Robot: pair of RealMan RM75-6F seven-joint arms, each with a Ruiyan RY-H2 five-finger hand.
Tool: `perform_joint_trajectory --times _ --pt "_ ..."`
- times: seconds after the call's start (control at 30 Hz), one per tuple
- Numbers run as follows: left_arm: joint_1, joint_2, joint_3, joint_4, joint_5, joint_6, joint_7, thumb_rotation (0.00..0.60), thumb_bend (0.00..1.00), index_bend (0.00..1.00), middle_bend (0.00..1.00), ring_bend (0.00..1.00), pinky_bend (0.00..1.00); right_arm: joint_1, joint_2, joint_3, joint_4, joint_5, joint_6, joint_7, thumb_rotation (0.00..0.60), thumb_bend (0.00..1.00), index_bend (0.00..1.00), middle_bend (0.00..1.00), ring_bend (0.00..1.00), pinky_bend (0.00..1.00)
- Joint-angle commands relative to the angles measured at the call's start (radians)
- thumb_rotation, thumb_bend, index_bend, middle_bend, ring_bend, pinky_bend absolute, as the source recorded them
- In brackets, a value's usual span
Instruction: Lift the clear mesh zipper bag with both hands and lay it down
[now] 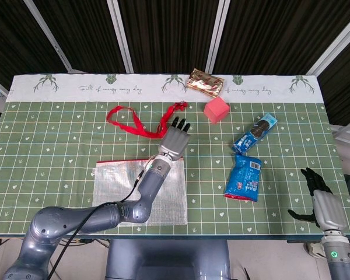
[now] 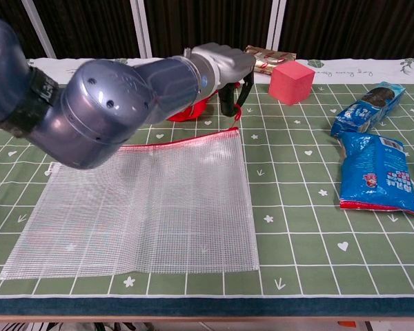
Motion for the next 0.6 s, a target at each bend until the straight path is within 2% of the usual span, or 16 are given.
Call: perform_joint_trajectory --times 0.03,0.17,0.23,0.47,0.6 --pt "-0.005 0.064 -0.023 -0.094 -0.012 0.034 -0.001 0.600 0.43 0.60 0.14 0.00 0.00 0.008 0.008 0.015 -0.049 0.030 -0.016 0.013 0.600 0.24 0.04 0.04 0.01 0.23" --pt "-0.012 0.109 -0.033 -0.173 -0.022 0.051 -0.007 0.600 0.43 0.60 0.14 0.00 0.00 0.035 0.013 0.059 -0.163 0.136 -0.065 0.035 0.600 0.28 0.18 0.10 0.06 0.26" --pt "-0.014 0.126 -0.034 -0.201 -0.027 0.056 -0.010 0.600 0.43 0.60 0.14 0.00 0.00 0.058 0.013 0.085 -0.209 0.183 -0.087 0.026 0.600 0.29 0.21 0.12 0.07 0.26" --pt "-0.015 0.187 -0.034 -0.296 -0.045 0.086 -0.030 0.600 0.43 0.60 0.14 0.00 0.00 0.185 -0.028 0.202 -0.351 0.412 -0.149 -0.047 0.600 0.31 0.24 0.13 0.08 0.26" --pt "-0.013 0.210 -0.027 -0.322 -0.057 0.098 -0.039 0.600 0.43 0.60 0.14 0.00 0.00 0.289 -0.073 0.284 -0.388 0.614 -0.176 -0.086 0.600 0.31 0.27 0.13 0.08 0.26"
